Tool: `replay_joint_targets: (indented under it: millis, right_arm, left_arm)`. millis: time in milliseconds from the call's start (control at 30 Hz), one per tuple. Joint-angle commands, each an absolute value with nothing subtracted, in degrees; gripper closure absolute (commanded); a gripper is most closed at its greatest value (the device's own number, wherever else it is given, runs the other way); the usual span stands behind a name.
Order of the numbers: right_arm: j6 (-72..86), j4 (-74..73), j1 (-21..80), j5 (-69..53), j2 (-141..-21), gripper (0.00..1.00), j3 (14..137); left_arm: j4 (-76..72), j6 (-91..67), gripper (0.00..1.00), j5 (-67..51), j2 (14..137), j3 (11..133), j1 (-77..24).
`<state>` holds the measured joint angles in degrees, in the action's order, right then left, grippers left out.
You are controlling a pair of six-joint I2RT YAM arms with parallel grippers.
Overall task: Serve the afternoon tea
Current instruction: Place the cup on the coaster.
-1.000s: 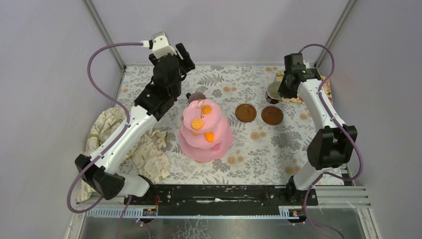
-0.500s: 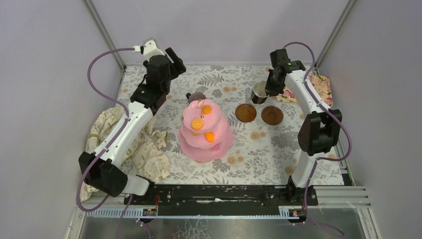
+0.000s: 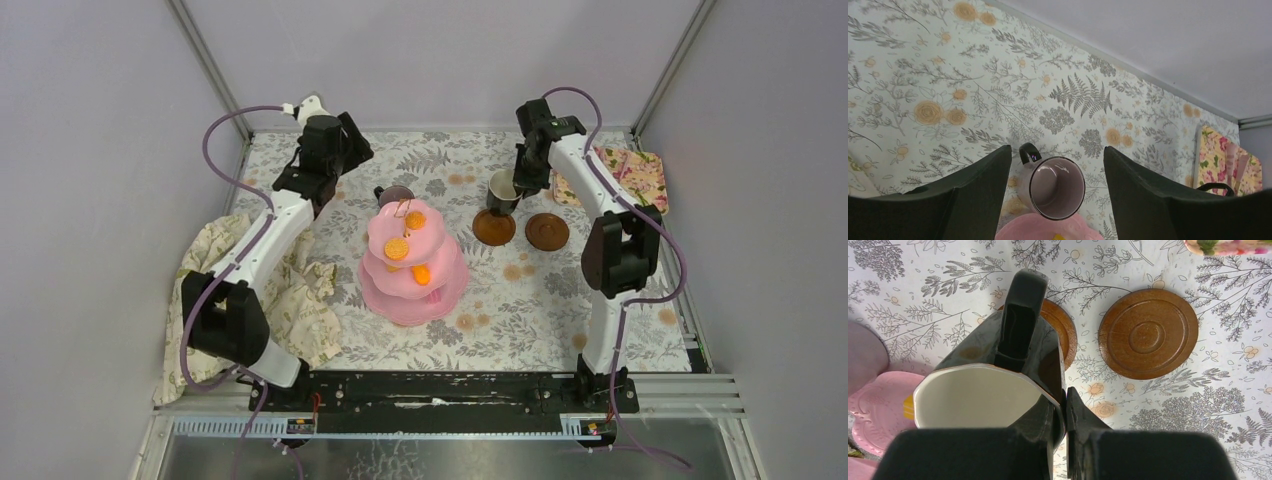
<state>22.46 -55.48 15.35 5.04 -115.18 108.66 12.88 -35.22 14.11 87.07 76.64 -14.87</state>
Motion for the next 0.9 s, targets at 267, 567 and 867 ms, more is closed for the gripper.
replay_joint_targets:
  millis: [267, 567, 867]
  right_arm:
    - [21.3, -59.7, 17.4, 3.8, -117.5, 1.0, 115.2]
    - [21.4, -61.3, 17.7, 4.1, -119.1, 1.0, 116.2]
    - [21.5, -60.9, 17.8, 3.9, -120.2, 1.0, 115.2]
  left_arm:
    - [12.3, -32.7, 0.25, 9.9, 93.0, 75.9, -14.3]
    - [12.2, -31.6, 0.28, 6.4, 96.6, 76.7, -13.6]
    - [12.3, -31.3, 0.3, 4.3, 99.3, 76.8, -13.0]
